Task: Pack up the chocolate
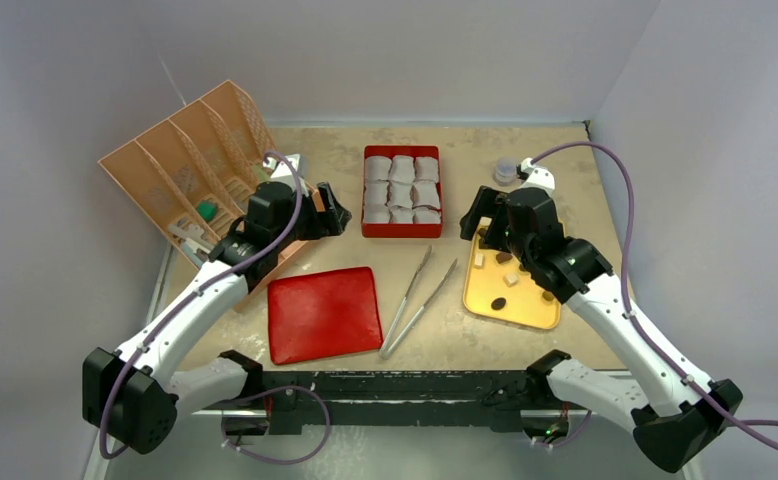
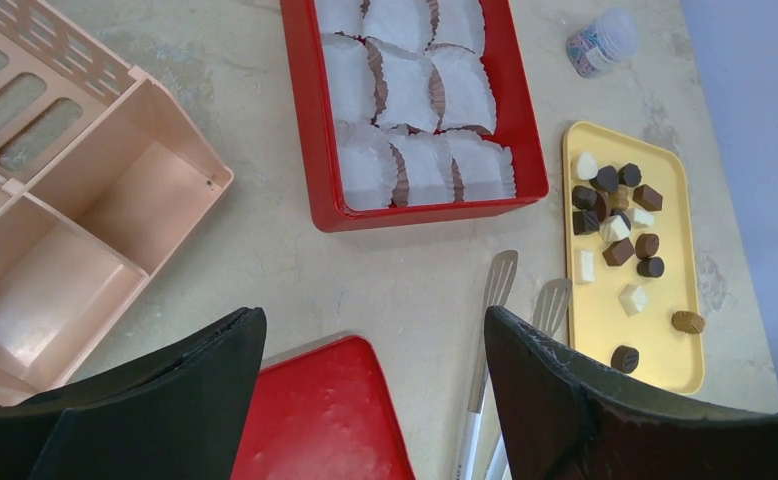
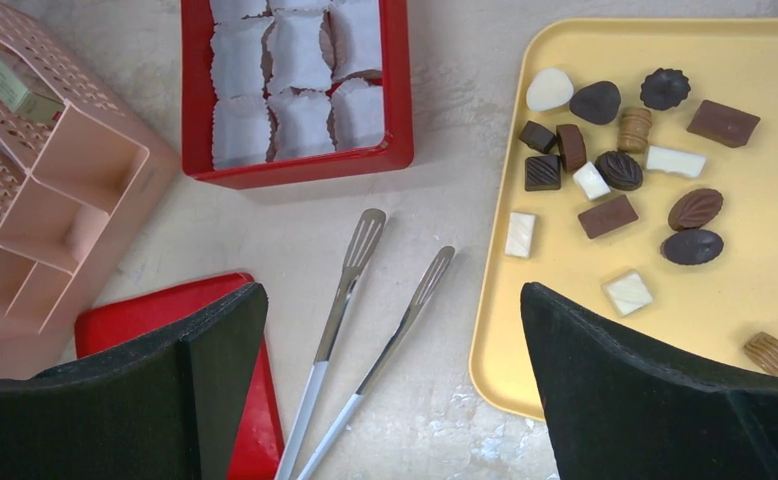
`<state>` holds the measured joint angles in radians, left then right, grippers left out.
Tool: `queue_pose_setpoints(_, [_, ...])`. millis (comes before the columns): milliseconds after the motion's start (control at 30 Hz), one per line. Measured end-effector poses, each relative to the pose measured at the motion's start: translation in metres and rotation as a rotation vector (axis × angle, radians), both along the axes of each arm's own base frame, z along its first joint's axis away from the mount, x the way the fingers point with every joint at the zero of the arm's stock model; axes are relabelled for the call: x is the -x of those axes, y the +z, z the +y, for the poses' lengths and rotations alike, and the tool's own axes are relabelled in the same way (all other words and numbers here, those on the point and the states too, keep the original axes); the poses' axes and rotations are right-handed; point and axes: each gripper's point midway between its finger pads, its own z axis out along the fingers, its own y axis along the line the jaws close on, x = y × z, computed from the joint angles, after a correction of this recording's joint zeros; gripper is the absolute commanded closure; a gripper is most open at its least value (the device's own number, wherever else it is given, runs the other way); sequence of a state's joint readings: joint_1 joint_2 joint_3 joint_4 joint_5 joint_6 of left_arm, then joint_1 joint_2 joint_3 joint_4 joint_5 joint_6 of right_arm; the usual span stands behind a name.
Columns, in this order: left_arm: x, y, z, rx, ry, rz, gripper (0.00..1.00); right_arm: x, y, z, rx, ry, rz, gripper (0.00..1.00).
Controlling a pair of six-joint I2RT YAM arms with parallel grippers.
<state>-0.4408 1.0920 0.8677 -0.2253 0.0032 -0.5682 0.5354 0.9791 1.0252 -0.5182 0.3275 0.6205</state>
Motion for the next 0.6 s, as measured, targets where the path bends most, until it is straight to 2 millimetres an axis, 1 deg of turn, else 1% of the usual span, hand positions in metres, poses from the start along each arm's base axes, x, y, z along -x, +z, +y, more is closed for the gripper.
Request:
queue_pose_setpoints(200, [-0.001,-0.004,-0.001,-0.016,-0.007,0.033,0.20,0.000,0.002,-0.002,0.001,-0.006,-0.008,0.01])
queue_pose_setpoints(367, [-0.001,-0.005,-0.005,-0.018,-0.021,0.056,0.20,0.004,0.013,-0.008,-0.006,-0.021,-0.047,0.01])
queue_pose_setpoints(533, [0.005,-0.018,-0.016,-0.035,-0.061,0.104,0.20,0.009,0.025,-0.016,-0.013,-0.039,-0.087,0.01])
queue_pose_setpoints(600, [0.010,-0.020,-0.023,-0.038,-0.083,0.108,0.20,0.011,0.026,-0.018,-0.011,-0.046,-0.093,0.01])
